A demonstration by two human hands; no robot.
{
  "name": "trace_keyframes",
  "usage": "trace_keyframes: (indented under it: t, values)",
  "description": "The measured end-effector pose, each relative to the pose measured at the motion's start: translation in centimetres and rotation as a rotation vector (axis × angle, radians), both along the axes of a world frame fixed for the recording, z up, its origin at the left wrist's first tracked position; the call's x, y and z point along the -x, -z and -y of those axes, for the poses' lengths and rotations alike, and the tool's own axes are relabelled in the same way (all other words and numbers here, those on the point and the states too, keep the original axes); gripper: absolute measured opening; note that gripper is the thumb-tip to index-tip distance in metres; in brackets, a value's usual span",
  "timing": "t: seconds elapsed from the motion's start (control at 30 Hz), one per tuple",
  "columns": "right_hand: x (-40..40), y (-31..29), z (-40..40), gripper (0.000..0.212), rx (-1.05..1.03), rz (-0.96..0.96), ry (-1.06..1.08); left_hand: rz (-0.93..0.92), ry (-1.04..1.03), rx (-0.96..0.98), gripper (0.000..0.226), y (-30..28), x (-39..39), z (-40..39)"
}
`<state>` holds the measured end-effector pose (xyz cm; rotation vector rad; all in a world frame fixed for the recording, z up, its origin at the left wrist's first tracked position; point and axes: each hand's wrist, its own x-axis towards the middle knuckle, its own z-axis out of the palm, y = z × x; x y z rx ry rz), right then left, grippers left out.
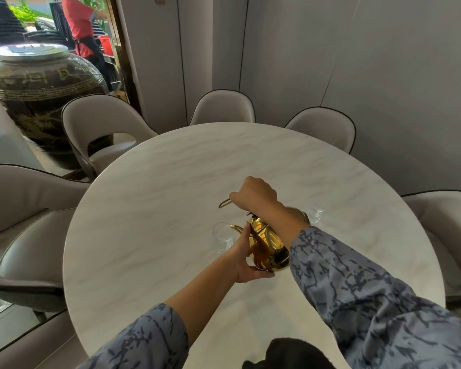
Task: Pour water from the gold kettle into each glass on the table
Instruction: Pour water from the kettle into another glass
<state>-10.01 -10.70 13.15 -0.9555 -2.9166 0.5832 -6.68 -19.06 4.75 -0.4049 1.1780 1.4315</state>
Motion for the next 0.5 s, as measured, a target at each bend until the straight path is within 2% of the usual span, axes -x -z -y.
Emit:
trace_keyframes:
  t: [0.2, 0.5]
  values:
    - [-0.2, -0.5, 0.1, 0.026, -0.012, -0.012, -0.011, -0.01, -0.013, 0.001, 0.093, -0.7, -0.3, 0.0]
    - [-0.3, -1.2, 0.1, 0.029, -0.028, -0.02, -0.035, -0.041, -0.024, 0.0, 0.097, -1.4, -0.5, 0.0]
